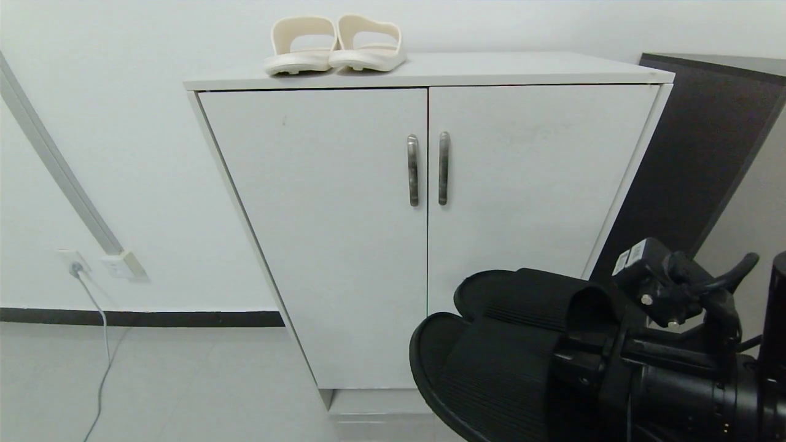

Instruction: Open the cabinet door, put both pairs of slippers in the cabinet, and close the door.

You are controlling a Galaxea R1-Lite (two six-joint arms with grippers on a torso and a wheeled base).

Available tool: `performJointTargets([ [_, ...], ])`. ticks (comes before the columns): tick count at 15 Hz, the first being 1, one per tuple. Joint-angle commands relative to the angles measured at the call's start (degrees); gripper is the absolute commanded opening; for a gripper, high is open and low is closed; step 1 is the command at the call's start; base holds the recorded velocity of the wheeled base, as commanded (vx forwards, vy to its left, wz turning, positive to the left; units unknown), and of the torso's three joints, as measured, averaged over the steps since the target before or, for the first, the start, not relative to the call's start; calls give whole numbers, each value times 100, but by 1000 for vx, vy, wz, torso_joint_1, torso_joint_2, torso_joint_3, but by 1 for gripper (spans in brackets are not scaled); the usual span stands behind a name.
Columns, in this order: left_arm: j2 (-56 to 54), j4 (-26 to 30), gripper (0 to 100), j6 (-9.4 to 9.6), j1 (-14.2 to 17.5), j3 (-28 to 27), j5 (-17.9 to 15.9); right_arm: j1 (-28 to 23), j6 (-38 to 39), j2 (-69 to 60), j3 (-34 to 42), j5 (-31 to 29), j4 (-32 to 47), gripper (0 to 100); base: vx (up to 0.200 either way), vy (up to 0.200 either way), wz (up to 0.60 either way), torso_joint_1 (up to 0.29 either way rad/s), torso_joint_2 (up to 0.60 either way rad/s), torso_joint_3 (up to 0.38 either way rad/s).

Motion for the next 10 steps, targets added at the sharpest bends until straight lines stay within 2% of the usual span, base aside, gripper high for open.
performJointTargets([
  [1,7,0,100,0,1,1,-2,13,-6,1,18,-1,-7,0,0,0,0,2,80,46],
  [7,59,0,100,-18,1,-25,-2,13,-77,36,44,-1,-16,0,0,0,0,0,0,0],
  [8,103,0,100,-27,1,-131,-11,13,-103,45,53,-1,-7,0,0,0,0,0,0,0],
  [9,376,35,100,-115,1,-553,-55,13,-121,53,88,-1,-7,0,0,0,0,0,0,0],
  [10,886,52,100,-290,-25,-931,-108,13,-121,71,88,-1,-16,0,0,0,0,0,0,0],
])
